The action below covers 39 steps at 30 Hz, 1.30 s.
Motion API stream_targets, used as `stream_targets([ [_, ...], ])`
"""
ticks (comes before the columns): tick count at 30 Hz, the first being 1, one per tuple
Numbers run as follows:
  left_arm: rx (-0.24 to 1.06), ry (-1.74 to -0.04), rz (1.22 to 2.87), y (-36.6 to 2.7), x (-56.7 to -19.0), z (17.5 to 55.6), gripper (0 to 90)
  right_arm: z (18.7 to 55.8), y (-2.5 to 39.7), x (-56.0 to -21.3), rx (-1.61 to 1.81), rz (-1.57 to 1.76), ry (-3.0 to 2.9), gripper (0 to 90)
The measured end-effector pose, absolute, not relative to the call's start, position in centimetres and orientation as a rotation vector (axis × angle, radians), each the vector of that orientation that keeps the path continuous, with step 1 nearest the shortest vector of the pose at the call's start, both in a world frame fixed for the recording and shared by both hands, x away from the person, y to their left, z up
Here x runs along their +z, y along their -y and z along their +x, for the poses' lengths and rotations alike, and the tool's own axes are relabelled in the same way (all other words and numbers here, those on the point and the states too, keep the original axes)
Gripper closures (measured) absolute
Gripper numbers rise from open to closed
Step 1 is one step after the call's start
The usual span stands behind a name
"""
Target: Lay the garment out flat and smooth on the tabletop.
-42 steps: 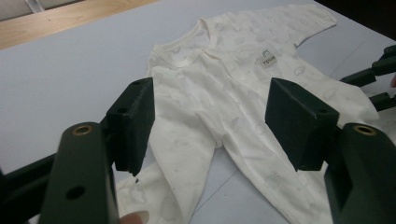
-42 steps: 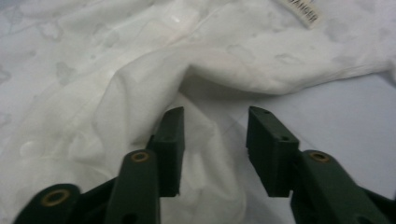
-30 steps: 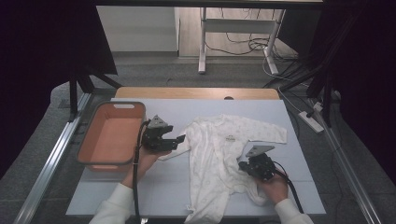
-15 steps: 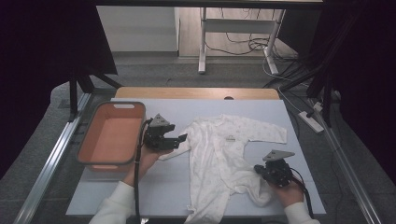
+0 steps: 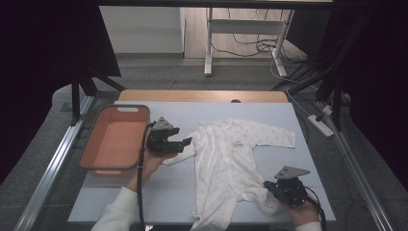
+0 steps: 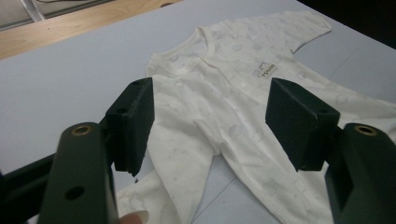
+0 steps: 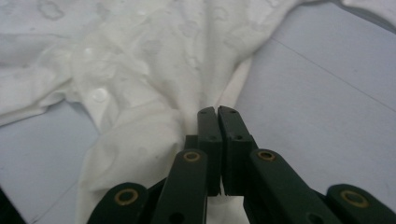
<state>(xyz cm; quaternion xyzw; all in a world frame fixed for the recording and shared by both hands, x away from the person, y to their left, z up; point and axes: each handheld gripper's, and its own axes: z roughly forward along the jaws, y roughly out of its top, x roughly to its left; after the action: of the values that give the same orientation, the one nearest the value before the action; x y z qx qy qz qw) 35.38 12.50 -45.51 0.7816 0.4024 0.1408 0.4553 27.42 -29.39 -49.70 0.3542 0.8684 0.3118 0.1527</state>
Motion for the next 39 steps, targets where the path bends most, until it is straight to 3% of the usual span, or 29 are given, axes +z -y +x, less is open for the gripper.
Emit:
stream_targets([
  [10, 0.349, -1.006, 1.919, -13.0, -45.6, 35.3, 33.6, 26.8, 28.8, -49.5, 0.918, 0.981, -2.521, 85.4],
  [11, 0.350, -1.007, 1.918, -13.0, -45.6, 35.3, 33.6, 26.8, 28.8, -49.4, 0.929, 0.979, -2.513, 83.3],
  [12, 0.350, -1.008, 1.918, -13.1, -45.6, 35.3, 33.6, 26.9, 28.9, -49.2, 0.946, 0.979, -2.492, 74.1],
  [13, 0.351, -1.010, 1.917, -13.1, -45.6, 35.3, 33.6, 26.9, 28.9, -49.2, 0.946, 0.979, -2.492, 74.1],
  [15, 0.355, -1.014, 1.917, -13.3, -45.6, 35.3, 33.6, 27.0, 29.0, -48.9, 0.970, 0.995, -2.441, 63.6],
  [18, 0.354, -1.026, 1.919, -13.4, -45.8, 35.4, 33.6, 27.3, 29.3, -48.7, 1.006, 1.016, -2.393, 55.8],
  [35, 0.313, -1.147, 2.094, -11.7, -50.4, 35.3, 33.7, 28.0, 29.0, -49.3, 1.006, 1.000, -2.400, 48.5],
  [39, 0.294, -1.197, 2.127, -11.3, -51.5, 35.5, 38.7, 28.1, 29.0, -49.3, 1.005, 0.996, -2.401, 48.0],
])
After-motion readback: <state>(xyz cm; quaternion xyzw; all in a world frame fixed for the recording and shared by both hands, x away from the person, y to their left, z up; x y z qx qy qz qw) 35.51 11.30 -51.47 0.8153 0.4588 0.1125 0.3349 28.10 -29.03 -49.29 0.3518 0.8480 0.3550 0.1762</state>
